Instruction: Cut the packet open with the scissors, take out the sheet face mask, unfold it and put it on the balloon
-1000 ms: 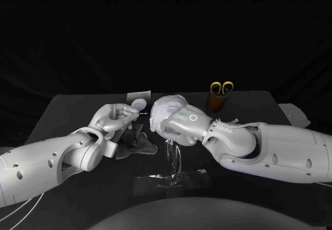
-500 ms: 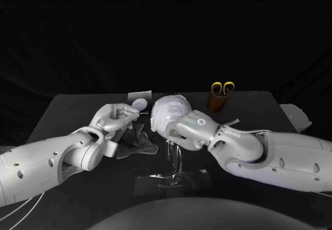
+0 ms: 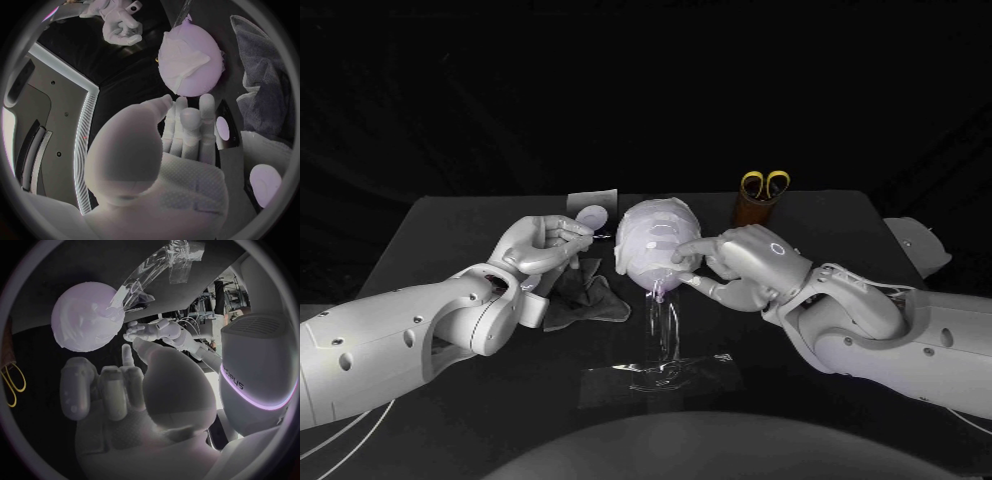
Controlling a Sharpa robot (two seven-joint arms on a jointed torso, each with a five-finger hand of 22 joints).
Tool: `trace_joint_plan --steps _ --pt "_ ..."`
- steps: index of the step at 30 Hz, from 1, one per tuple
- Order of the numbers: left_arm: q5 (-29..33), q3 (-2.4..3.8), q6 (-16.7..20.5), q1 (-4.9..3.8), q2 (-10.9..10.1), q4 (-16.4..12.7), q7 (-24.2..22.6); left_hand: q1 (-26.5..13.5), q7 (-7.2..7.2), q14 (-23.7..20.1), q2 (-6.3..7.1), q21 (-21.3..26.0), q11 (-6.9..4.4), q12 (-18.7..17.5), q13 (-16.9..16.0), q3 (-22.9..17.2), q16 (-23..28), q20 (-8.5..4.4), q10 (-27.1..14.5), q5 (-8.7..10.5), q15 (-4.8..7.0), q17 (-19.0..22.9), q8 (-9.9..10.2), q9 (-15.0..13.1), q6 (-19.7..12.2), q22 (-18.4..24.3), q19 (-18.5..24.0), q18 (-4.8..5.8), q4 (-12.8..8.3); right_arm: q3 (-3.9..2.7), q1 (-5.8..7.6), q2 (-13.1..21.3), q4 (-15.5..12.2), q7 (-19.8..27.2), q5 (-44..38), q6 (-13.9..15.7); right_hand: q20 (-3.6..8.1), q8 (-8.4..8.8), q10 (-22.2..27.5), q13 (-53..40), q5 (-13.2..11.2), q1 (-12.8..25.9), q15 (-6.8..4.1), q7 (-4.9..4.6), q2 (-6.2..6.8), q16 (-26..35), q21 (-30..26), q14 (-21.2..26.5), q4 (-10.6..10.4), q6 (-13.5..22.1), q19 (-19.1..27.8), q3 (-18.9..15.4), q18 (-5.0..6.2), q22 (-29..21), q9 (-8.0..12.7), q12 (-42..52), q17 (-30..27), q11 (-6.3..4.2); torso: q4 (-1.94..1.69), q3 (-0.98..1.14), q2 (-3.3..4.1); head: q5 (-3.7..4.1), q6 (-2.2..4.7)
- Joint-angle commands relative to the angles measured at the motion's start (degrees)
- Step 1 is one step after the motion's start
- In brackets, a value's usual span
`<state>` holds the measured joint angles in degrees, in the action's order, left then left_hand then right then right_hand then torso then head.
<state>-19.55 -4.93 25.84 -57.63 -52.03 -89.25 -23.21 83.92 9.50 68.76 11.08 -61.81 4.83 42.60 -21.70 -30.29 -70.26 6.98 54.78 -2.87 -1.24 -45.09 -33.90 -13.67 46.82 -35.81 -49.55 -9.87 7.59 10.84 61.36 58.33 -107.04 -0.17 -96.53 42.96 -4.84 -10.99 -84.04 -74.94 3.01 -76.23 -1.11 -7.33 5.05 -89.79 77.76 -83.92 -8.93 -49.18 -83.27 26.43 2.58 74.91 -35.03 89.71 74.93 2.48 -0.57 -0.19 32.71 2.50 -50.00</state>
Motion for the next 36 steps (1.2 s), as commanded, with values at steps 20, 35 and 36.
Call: trace_joint_plan --steps 20,35,36 --pt "0.2 0.06 -1.4 -0.07 0.3 -0.3 -0.8 0.3 0.06 -0.6 -0.45 0.4 0.16 -0.2 0.1 -0.1 0.4 0.20 -0.2 0.09 -0.06 0.2 0.4 0.1 -0.2 0.1 0.3 -0.57 0.0 -0.02 -2.25 -3.0 3.7 -8.7 -2.5 -3.2 -0.09 2.16 -6.0 -15.1 -0.2 -0.2 -0.27 0.59 0.42 -0.2 -0.8 -6.1 -1.2 -1.0 0.6 -0.4 0.49 9.6 2.8 0.3 15.1 -0.40 -0.18 -0.04 0.10 1.07 0.00" --pt "0.2 0.06 -1.5 -0.07 0.4 -0.2 -0.8 0.3 0.07 -0.6 -0.54 0.4 0.17 -0.2 0.2 -0.1 0.4 0.23 -0.2 0.09 -0.08 0.1 0.4 0.1 -0.2 0.1 0.3 -0.57 0.0 -0.03 -2.35 -3.8 4.5 -11.1 -4.3 -1.8 0.18 2.99 -6.0 -15.1 -0.2 -0.6 -0.63 0.70 0.40 -0.2 -0.5 -6.1 -1.2 -0.7 0.4 -0.3 0.42 9.8 3.7 0.3 15.1 -0.86 -0.15 -0.04 0.05 1.35 0.00" --pt "0.2 0.06 -1.5 -0.07 0.4 -0.2 -0.7 0.3 0.07 -0.6 -0.54 0.4 0.17 -0.2 0.2 -0.1 0.4 0.23 -0.2 0.09 -0.08 0.1 0.4 0.1 -0.2 0.1 0.3 -0.57 0.0 -0.03 -2.35 -3.9 4.6 -11.3 -4.4 -2.4 0.18 2.99 -6.0 -15.1 -0.2 -0.6 -0.63 0.70 0.40 -0.2 -0.5 -6.1 -1.2 -0.7 0.4 -0.3 0.42 9.8 3.7 0.3 15.1 -0.86 -0.16 -0.04 0.05 1.39 0.00"
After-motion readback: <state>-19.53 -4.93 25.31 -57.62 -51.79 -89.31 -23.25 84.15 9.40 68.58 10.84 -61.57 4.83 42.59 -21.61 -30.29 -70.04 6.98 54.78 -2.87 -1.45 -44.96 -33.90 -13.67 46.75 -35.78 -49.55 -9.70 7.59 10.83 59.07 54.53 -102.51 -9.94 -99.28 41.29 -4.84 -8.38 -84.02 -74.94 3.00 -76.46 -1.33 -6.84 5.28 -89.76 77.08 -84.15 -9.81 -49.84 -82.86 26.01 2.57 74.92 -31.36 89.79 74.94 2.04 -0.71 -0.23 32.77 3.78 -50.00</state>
